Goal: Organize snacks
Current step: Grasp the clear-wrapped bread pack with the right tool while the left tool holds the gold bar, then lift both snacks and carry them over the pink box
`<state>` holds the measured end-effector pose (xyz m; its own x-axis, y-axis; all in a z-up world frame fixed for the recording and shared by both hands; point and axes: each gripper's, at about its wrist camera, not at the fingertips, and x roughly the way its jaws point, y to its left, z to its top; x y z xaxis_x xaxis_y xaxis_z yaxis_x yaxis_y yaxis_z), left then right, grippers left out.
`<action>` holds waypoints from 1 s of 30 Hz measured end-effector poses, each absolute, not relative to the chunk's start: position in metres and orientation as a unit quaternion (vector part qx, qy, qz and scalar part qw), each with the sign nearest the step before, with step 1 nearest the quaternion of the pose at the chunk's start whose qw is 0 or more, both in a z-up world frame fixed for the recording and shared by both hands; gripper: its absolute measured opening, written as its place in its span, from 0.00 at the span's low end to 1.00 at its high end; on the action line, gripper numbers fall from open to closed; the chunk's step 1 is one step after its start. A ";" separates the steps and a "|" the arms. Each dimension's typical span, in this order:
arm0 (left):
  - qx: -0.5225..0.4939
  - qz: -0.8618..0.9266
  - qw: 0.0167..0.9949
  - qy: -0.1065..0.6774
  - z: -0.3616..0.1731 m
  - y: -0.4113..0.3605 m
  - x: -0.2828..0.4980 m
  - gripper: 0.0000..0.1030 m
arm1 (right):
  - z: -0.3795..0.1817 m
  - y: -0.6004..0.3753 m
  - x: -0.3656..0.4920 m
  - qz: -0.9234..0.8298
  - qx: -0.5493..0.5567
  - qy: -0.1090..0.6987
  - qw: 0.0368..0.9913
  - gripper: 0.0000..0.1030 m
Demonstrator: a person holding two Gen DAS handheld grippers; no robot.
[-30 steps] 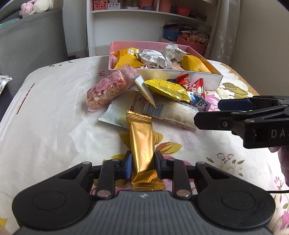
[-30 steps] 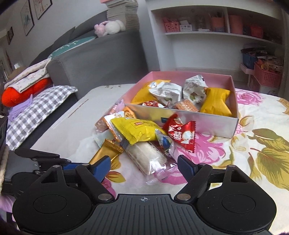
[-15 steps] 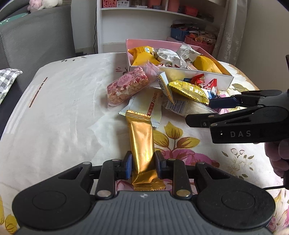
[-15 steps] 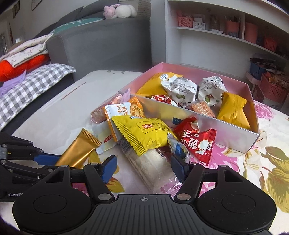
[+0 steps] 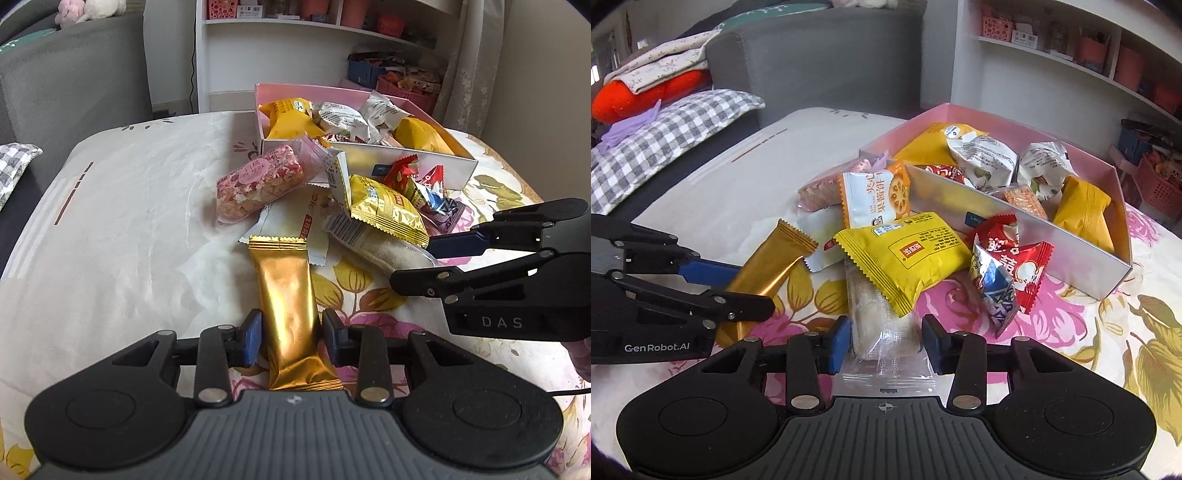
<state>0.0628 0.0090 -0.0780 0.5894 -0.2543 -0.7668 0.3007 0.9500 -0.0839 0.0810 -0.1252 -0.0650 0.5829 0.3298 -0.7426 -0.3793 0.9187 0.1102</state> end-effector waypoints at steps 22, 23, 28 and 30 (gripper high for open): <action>0.031 -0.163 0.904 0.395 -0.059 0.011 0.058 0.10 | -0.053 -0.106 0.065 0.226 -0.019 0.408 0.885 0.25; 0.034 -0.163 0.903 0.396 -0.058 0.011 0.058 0.10 | -0.052 -0.105 0.063 0.228 -0.019 0.409 0.883 0.25; 0.035 -0.160 0.903 0.398 -0.056 0.012 0.056 0.09 | -0.047 -0.106 0.057 0.231 -0.019 0.408 0.883 0.23; 0.033 -0.161 0.904 0.395 -0.053 0.012 0.056 0.08 | -0.043 -0.108 0.055 0.231 -0.012 0.406 0.884 0.23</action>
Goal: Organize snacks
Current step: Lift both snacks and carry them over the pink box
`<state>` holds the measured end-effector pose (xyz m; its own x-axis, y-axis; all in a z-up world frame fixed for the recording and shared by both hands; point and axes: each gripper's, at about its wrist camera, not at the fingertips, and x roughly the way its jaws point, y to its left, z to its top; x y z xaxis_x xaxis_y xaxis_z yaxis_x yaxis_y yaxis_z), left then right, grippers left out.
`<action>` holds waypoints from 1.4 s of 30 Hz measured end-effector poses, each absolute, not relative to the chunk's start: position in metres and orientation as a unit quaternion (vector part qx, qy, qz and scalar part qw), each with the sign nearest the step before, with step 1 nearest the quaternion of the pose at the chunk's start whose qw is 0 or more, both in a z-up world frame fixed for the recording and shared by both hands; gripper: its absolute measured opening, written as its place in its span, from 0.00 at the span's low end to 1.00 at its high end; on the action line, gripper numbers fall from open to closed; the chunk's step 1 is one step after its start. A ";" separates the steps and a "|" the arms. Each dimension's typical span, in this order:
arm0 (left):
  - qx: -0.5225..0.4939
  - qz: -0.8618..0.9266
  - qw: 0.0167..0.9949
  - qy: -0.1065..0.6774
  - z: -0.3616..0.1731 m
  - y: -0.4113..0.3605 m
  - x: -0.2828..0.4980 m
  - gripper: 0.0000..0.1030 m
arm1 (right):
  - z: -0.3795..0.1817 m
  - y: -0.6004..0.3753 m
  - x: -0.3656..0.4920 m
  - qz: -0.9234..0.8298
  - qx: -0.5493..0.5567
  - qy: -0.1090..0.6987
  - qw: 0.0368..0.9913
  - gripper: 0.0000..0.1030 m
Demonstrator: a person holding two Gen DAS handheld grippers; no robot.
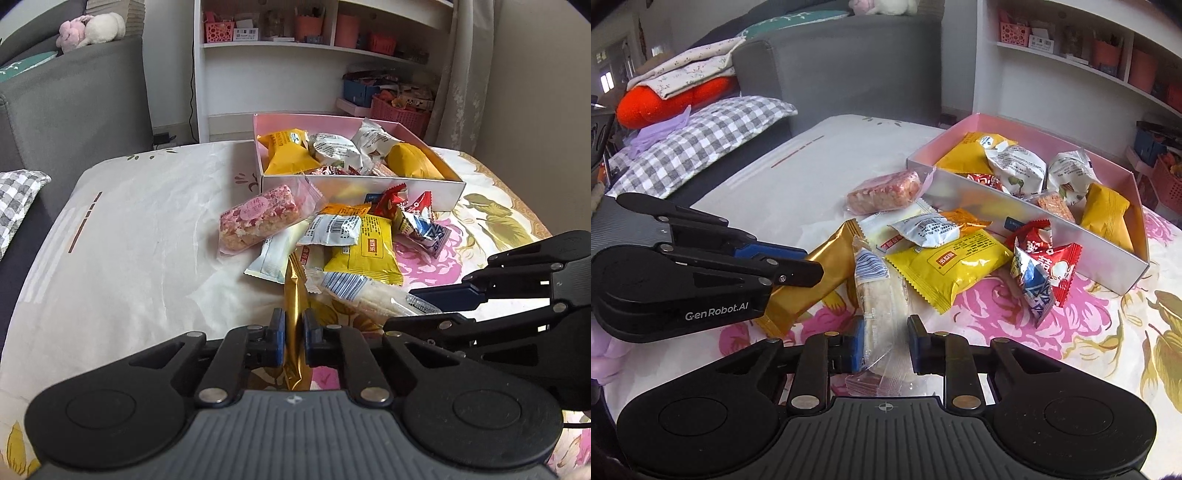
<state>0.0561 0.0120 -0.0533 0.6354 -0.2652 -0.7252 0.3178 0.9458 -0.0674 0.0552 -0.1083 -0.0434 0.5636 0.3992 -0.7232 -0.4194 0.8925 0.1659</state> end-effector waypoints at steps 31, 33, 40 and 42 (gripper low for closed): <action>0.013 -0.177 0.937 0.300 0.005 0.007 0.061 0.07 | 0.022 -0.162 0.065 0.174 0.083 0.304 0.933 0.21; 0.018 -0.181 0.939 0.293 0.008 0.002 0.068 0.07 | 0.022 -0.167 0.071 0.163 0.091 0.302 0.935 0.21; 0.005 -0.187 0.932 0.309 0.003 -0.010 0.113 0.07 | 0.009 -0.186 0.100 0.117 0.133 0.313 0.933 0.21; -0.002 -0.186 0.929 0.319 0.000 -0.013 0.126 0.07 | 0.003 -0.192 0.108 0.107 0.146 0.319 0.930 0.21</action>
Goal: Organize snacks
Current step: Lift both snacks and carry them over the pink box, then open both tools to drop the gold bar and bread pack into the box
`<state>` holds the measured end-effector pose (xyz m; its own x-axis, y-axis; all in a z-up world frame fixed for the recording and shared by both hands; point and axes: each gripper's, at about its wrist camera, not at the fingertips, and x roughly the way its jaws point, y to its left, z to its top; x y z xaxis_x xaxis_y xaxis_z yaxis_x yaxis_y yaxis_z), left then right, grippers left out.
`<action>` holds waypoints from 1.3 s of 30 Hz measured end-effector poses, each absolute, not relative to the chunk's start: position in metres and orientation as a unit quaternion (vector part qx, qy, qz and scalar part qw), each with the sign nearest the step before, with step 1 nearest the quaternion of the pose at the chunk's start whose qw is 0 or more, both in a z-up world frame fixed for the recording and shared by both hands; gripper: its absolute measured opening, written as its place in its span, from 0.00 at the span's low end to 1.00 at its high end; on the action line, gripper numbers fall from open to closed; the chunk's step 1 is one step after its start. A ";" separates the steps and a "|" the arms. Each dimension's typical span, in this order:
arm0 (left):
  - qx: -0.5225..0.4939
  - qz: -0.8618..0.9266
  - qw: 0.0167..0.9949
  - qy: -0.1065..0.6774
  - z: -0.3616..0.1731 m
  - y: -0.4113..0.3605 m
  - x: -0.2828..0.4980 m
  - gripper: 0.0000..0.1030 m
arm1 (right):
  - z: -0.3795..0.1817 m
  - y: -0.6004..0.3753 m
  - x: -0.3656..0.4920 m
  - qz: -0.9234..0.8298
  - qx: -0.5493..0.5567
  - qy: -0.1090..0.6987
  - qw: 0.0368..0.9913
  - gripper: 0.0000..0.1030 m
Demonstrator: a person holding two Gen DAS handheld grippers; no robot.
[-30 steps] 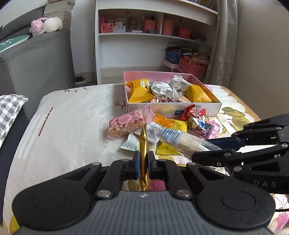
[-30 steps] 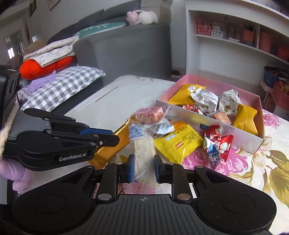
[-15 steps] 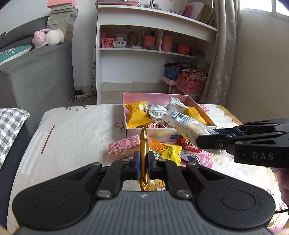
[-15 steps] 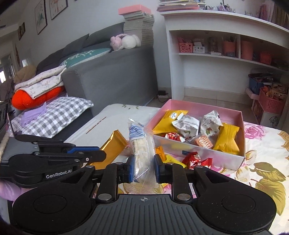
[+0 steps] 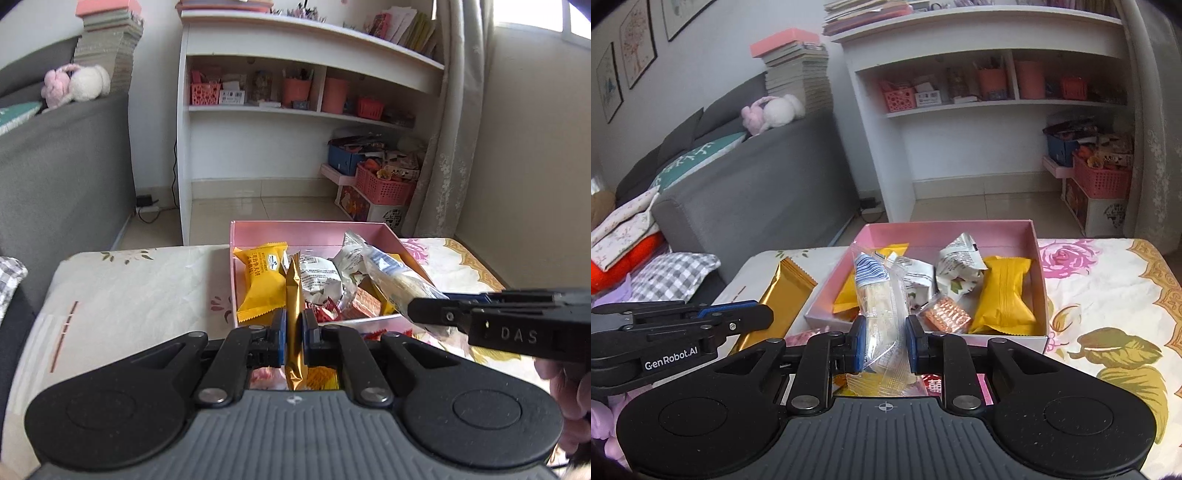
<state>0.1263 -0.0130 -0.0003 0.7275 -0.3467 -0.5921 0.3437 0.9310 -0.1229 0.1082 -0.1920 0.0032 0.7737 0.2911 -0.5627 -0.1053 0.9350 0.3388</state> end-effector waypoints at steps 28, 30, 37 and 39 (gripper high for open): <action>-0.020 -0.186 0.922 0.340 -0.028 -0.078 0.237 0.07 | -0.032 -0.248 0.190 0.025 0.228 0.325 0.917 0.21; -0.018 -0.181 0.924 0.336 -0.028 -0.079 0.237 0.08 | -0.031 -0.248 0.191 0.027 0.227 0.325 0.918 0.21; -0.002 -0.168 0.929 0.330 -0.025 -0.080 0.234 0.20 | -0.027 -0.243 0.190 0.032 0.210 0.323 0.922 0.26; 0.007 -0.164 0.930 0.329 -0.024 -0.080 0.232 0.27 | -0.023 -0.243 0.189 0.035 0.209 0.320 0.924 0.30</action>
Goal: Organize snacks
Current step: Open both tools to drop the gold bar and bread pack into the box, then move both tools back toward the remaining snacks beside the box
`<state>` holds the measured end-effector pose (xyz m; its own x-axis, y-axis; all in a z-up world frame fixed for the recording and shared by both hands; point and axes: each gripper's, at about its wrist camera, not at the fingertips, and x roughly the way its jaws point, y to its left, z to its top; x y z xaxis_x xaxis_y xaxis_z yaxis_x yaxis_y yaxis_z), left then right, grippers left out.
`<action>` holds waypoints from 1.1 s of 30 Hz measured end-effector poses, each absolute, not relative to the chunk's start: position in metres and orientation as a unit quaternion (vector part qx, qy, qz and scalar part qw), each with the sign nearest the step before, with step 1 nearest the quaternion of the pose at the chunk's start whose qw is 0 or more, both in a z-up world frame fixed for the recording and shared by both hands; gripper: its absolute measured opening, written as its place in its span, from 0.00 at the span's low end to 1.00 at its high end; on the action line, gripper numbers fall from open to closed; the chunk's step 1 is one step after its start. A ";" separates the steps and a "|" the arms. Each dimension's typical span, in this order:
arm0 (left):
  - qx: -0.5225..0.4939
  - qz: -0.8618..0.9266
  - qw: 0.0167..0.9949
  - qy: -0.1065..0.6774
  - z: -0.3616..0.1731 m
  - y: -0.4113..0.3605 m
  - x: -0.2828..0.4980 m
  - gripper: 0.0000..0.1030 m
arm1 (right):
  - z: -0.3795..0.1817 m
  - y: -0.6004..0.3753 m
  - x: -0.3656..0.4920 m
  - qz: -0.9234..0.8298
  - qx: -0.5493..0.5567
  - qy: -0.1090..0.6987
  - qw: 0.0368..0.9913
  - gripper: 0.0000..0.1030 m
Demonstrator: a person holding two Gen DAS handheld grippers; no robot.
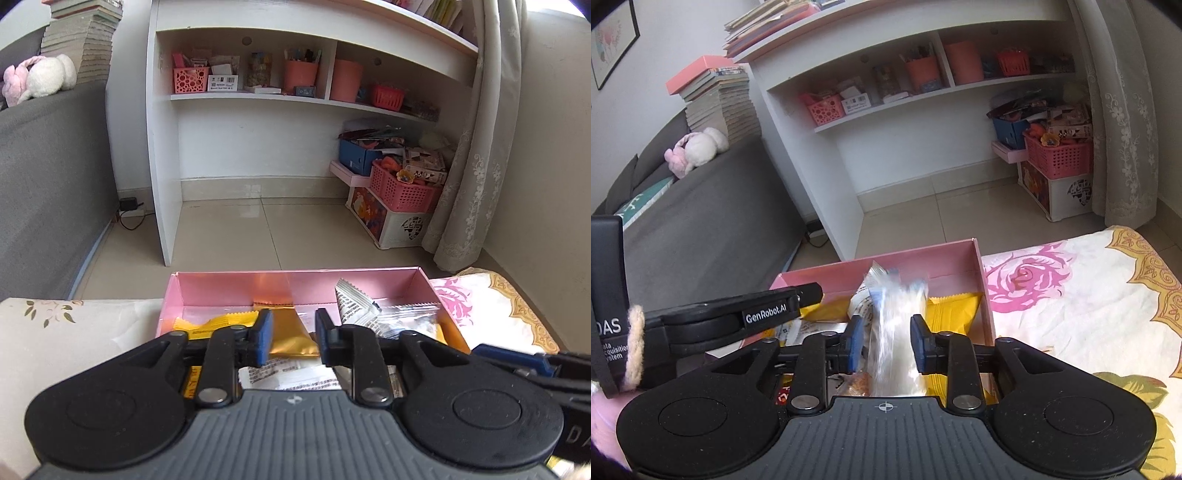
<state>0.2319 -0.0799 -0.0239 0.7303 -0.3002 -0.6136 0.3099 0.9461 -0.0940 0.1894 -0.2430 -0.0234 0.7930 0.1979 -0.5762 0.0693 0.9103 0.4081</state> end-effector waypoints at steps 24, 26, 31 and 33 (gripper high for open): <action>0.023 -0.150 0.932 0.329 0.004 -0.042 0.156 0.78 | 0.020 -0.229 0.130 0.036 0.180 0.305 0.935 0.78; 0.024 -0.150 0.932 0.329 0.006 -0.038 0.148 0.81 | 0.024 -0.226 0.124 0.038 0.176 0.303 0.936 0.85; 0.021 -0.150 0.930 0.334 0.010 -0.025 0.131 0.92 | 0.034 -0.217 0.109 0.041 0.161 0.301 0.939 0.92; 0.019 -0.154 0.928 0.338 0.011 -0.021 0.126 0.94 | 0.036 -0.214 0.105 0.041 0.157 0.299 0.940 0.93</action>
<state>0.1260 -0.0209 0.0111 0.7244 -0.2727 -0.6331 0.2983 0.9520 -0.0688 0.1046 -0.2137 0.0361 0.8177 0.1711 -0.5497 0.0172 0.9471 0.3205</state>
